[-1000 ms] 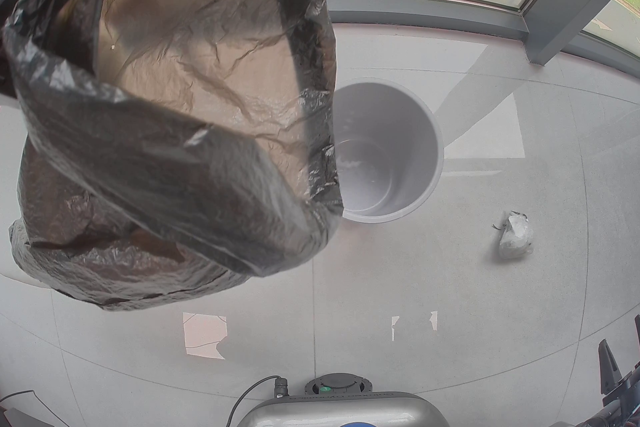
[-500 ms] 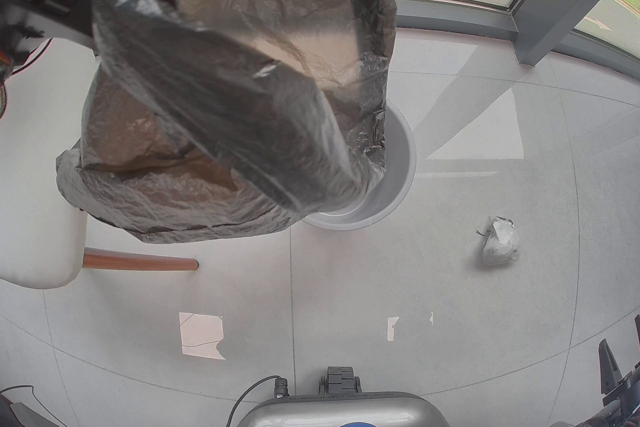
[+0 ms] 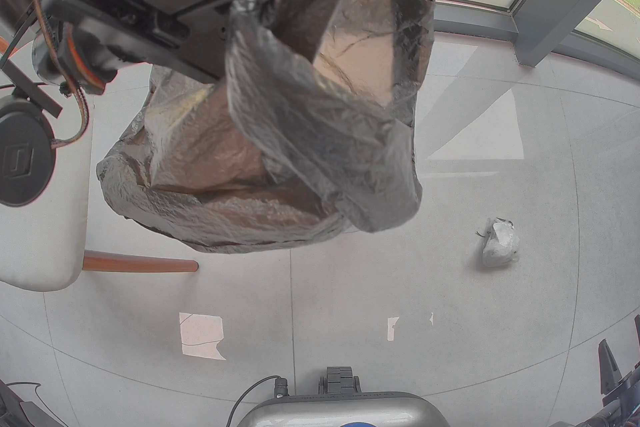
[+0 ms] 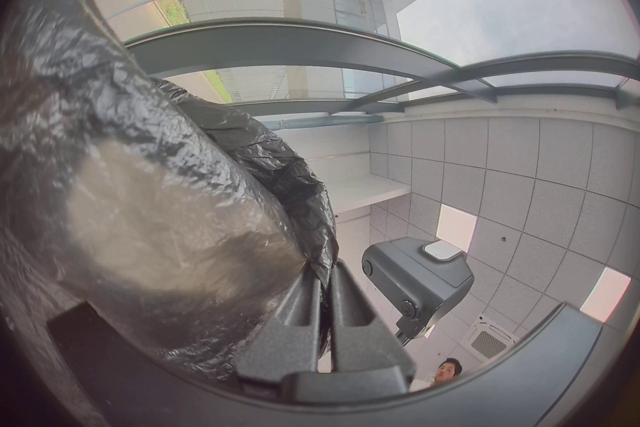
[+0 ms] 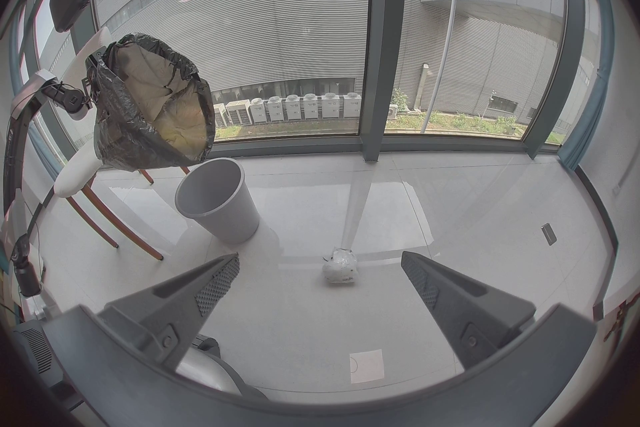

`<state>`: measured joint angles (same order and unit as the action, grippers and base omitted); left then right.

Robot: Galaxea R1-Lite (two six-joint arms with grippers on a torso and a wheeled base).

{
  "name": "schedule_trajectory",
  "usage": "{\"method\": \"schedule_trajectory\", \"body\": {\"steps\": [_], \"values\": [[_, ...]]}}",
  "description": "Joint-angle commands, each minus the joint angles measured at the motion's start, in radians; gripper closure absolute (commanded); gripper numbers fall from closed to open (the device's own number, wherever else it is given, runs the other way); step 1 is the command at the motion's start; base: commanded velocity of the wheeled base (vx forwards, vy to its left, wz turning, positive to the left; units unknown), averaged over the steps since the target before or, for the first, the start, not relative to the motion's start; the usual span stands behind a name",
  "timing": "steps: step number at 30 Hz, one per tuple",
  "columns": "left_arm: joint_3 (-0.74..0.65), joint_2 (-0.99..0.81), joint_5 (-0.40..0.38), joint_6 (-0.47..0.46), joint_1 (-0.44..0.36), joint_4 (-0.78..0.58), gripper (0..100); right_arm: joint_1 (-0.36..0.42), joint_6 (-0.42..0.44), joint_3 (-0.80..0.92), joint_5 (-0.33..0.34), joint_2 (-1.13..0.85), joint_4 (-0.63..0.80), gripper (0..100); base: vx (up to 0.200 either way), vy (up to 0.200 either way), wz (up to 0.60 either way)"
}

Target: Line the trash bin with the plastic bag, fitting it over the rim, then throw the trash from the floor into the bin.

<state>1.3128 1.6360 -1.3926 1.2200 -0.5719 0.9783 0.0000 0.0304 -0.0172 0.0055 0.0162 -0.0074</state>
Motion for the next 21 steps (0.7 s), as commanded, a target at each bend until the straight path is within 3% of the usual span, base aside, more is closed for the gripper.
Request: {"method": "schedule_trajectory", "body": {"steps": [1, 5, 11, 13, 18, 21], "values": [[-0.017, 0.045, -0.017, 0.001, -0.028, 0.108, 100, 0.000, 0.000, 0.017, 0.001, -0.012, 0.000, 0, 0.000, 0.000, 0.00], [-0.083, 0.047, 0.012, 0.000, -0.029, 0.252, 100, -0.002, 0.000, 0.017, 0.001, -0.012, 0.000, 0, 0.000, 0.000, 0.00], [-0.127, 0.021, 0.279, 0.023, -0.028, 0.332, 100, 0.000, 0.000, 0.017, 0.001, -0.012, 0.000, 0, 0.000, 0.000, 0.00], [-0.135, -0.034, 0.348, 0.023, -0.028, 0.307, 100, 0.000, 0.000, 0.017, 0.001, -0.012, -0.002, 0, 0.000, 0.000, 0.00], [-0.129, -0.110, 0.383, 0.019, -0.020, 0.180, 100, 0.002, -0.004, 0.017, 0.001, -0.009, 0.000, 0, 0.000, 0.000, 0.00], [-0.121, -0.182, 0.431, 0.012, -0.016, 0.034, 100, 0.000, -0.006, 0.017, 0.001, -0.010, 0.000, 0, 0.000, 0.000, 0.00]]}}
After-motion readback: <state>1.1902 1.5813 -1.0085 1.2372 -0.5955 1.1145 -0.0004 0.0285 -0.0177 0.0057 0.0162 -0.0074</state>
